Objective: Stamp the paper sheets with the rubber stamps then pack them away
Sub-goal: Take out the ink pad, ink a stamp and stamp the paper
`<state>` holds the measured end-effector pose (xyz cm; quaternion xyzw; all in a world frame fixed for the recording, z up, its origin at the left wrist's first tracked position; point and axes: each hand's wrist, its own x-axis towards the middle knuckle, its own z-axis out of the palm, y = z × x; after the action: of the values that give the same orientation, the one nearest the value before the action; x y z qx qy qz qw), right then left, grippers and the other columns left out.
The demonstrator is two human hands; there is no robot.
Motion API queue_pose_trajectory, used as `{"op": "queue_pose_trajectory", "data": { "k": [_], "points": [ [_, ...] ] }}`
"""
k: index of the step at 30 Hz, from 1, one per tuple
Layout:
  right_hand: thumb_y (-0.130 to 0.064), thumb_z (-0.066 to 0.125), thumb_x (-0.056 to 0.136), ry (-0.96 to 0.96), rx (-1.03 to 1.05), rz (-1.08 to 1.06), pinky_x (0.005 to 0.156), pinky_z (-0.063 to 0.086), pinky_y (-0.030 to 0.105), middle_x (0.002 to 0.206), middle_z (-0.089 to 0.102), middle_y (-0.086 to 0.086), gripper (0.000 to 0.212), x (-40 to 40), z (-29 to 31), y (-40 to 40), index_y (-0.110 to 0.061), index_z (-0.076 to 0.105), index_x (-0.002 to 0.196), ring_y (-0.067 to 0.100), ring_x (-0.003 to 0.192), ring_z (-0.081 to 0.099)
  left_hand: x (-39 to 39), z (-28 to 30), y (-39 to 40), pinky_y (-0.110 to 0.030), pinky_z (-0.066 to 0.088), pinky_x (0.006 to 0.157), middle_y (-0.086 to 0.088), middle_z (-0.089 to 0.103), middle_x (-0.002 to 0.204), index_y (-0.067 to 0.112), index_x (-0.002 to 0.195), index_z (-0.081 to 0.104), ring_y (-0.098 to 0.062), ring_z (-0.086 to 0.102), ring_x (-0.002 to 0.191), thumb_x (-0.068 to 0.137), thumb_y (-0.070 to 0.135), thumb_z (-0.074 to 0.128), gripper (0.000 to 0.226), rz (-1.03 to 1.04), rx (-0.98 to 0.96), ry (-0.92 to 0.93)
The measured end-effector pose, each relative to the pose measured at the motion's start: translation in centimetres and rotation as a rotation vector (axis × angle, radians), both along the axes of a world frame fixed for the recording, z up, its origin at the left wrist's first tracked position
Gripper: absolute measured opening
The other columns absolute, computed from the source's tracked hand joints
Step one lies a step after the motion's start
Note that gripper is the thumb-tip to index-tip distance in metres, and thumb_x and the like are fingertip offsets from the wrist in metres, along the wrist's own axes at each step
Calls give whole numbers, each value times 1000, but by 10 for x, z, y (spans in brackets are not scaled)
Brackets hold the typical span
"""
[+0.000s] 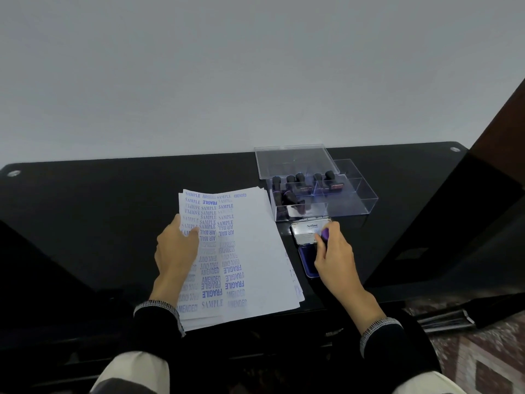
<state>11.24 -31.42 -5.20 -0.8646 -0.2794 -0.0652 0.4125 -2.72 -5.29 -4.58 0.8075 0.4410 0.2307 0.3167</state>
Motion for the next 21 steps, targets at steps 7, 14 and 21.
{"op": "queue_pose_trajectory", "data": {
  "k": [7,14,21],
  "points": [
    [-13,47,96,2,10,-11,50,44,39,76,49,9,15,-2,1,1,-15,37,86,28,63,52,-4,-2,-8,-38,48,72,-5,59,105,13,125,52,-22,60,86,97,34,50,36,102,46,166],
    [-14,47,96,14,-2,-21,51,47,40,77,50,8,15,-3,2,0,-17,36,86,27,64,54,0,0,-31,-32,35,61,-15,41,131,1,151,13,-22,53,79,101,23,37,60,133,117,288],
    [-15,47,96,43,-13,-17,51,48,40,76,52,6,14,-2,4,1,-17,37,87,24,63,55,-4,-3,-31,-29,41,56,-14,42,122,-1,151,12,-16,49,67,96,17,46,67,112,101,263]
  ]
}}
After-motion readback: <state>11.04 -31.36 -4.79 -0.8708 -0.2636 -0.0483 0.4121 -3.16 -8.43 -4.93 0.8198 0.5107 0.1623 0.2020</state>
